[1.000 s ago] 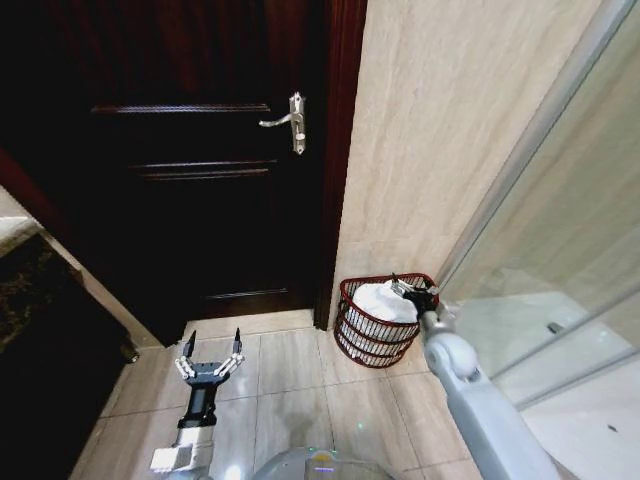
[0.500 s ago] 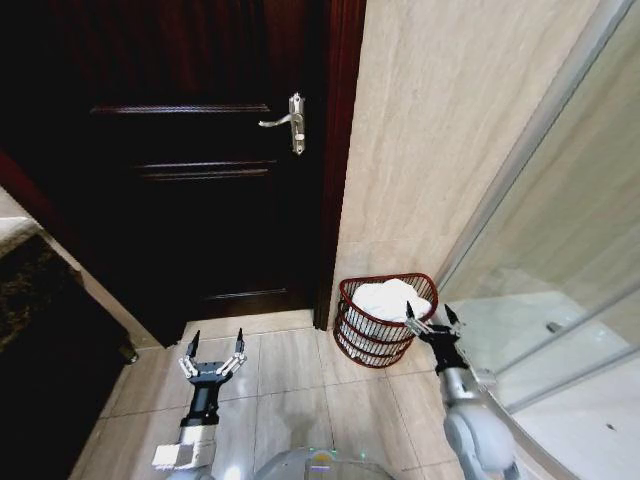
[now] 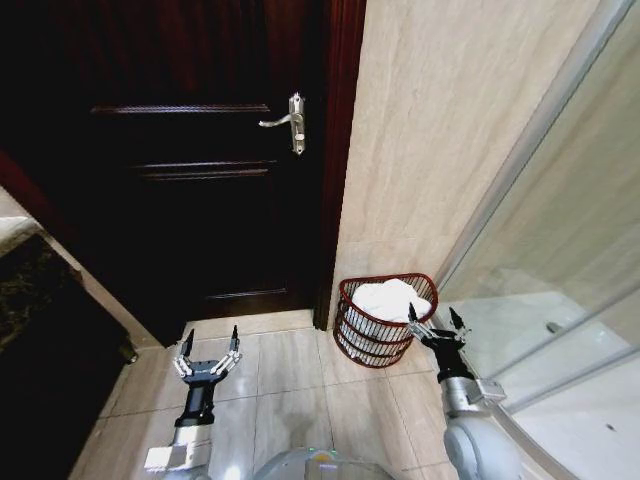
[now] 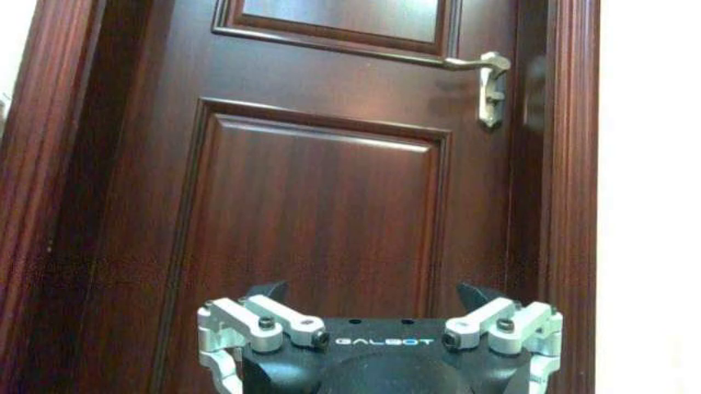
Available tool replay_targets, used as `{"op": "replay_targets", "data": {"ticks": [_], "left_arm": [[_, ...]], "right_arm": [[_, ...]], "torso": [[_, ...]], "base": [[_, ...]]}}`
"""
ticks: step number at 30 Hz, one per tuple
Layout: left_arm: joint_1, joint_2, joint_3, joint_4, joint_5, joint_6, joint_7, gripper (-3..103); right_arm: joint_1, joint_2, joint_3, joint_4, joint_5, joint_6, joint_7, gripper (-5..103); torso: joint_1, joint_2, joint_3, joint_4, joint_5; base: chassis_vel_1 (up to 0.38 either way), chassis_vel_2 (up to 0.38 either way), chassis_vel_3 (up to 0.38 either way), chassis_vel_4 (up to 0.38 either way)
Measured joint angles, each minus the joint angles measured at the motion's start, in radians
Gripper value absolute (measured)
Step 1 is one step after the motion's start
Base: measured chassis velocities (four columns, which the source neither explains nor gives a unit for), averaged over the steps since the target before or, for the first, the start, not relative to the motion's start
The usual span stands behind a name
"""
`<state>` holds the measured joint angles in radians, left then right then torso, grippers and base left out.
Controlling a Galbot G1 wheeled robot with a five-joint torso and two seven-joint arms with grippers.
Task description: Discard the used towel into the hamper.
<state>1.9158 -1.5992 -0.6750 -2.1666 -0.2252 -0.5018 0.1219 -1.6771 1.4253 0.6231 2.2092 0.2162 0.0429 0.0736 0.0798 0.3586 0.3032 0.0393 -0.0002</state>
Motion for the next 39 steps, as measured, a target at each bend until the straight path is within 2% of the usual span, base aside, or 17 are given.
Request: {"op": "replay_targets", "data": {"ticks": [18, 33, 39], "left_arm": [[0.000, 0.001, 0.003, 0.002, 0.003, 0.024, 0.000, 100], [0.004, -0.003, 0.003, 0.009, 0.015, 0.024, 0.012, 100], [-0.006, -0.006, 0.006, 0.020, 0.028, 0.003, -0.002, 100]], "right_arm": [[0.010, -0.032, -0.015, -0.014, 0.018, 0.012, 0.021, 100], [0.023, -0.041, -0.005, -0.036, 0.047, 0.015, 0.036, 100], [0.016, -0.044, -0.001, -0.033, 0.057, 0.016, 0.037, 100]], "torso": [[0.000, 0.000, 0.000, -0.0001, 0.0004], [0.000, 0.000, 0.000, 0.0000, 0.0003], [0.000, 0.000, 0.000, 0.0002, 0.0001]], "base": [[-0.129, -0.138, 0.131, 0.139], [0.048, 0.054, 0.031, 0.027], [0.071, 0.063, 0.077, 0.094]]}}
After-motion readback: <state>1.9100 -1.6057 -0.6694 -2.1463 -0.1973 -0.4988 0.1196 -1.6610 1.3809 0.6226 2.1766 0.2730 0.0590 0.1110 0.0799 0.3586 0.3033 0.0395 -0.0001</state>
